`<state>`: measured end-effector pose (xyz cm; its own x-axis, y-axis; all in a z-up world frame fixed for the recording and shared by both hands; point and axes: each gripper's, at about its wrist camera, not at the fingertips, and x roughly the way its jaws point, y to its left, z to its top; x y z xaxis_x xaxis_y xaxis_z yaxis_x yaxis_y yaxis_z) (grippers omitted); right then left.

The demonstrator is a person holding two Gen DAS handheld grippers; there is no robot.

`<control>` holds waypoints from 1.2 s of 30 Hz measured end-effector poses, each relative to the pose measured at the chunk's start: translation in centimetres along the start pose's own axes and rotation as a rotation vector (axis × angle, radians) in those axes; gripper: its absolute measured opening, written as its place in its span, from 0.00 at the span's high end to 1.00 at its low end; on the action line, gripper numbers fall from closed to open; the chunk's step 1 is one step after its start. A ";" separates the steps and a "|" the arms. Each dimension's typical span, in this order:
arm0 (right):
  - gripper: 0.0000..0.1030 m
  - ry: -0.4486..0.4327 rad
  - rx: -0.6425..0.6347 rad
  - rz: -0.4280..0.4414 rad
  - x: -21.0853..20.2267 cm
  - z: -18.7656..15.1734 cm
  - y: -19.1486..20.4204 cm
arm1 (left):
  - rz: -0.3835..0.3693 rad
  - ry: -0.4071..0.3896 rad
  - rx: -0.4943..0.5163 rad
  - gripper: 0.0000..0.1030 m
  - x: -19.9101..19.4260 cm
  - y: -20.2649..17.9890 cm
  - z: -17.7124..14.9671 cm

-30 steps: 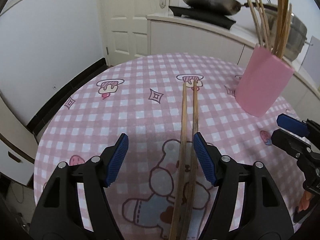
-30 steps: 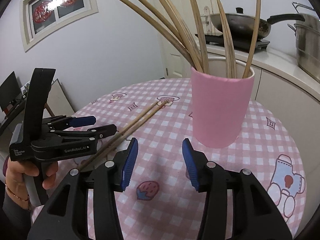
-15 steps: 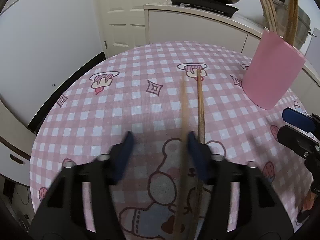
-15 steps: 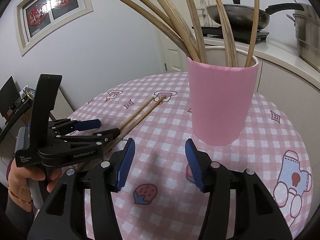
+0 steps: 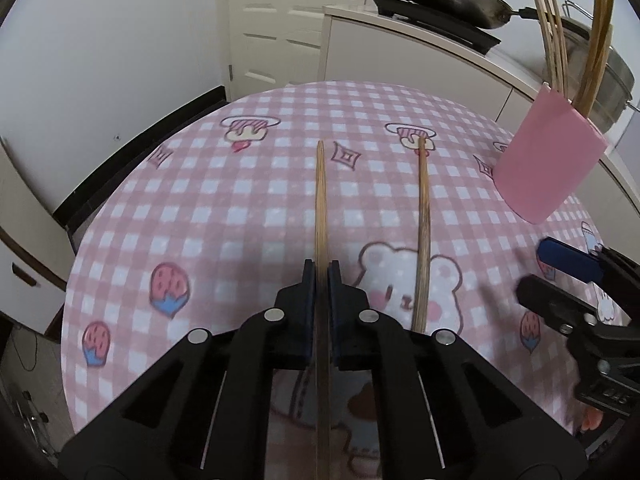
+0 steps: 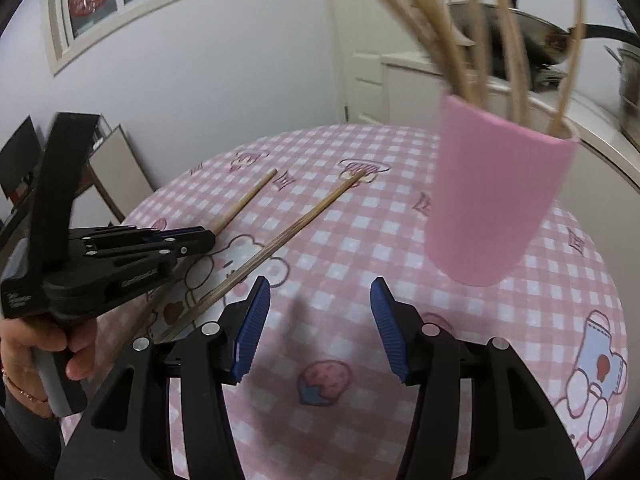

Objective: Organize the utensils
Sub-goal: 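Close the left tool on a chopstick while the right tool grasps another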

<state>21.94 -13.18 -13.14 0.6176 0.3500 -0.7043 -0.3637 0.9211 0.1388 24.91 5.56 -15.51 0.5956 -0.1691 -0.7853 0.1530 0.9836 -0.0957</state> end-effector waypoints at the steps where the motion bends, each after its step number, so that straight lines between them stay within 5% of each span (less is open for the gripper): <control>1: 0.52 0.014 -0.008 0.002 0.4 0.1 0.4 | 0.001 -0.001 -0.011 0.94 -0.3 0.2 -0.3; 15: 0.56 0.123 -0.029 -0.054 7.3 4.4 3.2 | -0.052 -0.011 -0.090 0.93 -2.3 2.6 -2.2; 20: 0.74 0.129 -0.075 -0.097 7.5 4.3 3.3 | -0.058 -0.004 -0.098 0.93 -2.2 2.9 -2.2; 27: 1.00 0.147 -0.123 -0.049 5.4 3.6 2.6 | -0.077 0.005 -0.091 0.93 -2.2 2.3 -1.5; 32: 1.00 0.213 -0.188 -0.025 4.1 1.8 2.6 | -0.077 0.013 -0.082 0.93 -2.1 1.9 -0.7; 36: 0.96 0.177 -0.036 0.030 3.0 2.3 0.1 | -0.061 0.027 -0.079 0.92 -1.5 1.6 0.0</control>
<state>25.35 -11.62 -13.62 0.4753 0.3387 -0.8120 -0.4068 0.9029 0.1385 24.28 7.37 -14.47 0.5652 -0.2285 -0.7927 0.1250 0.9735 -0.1916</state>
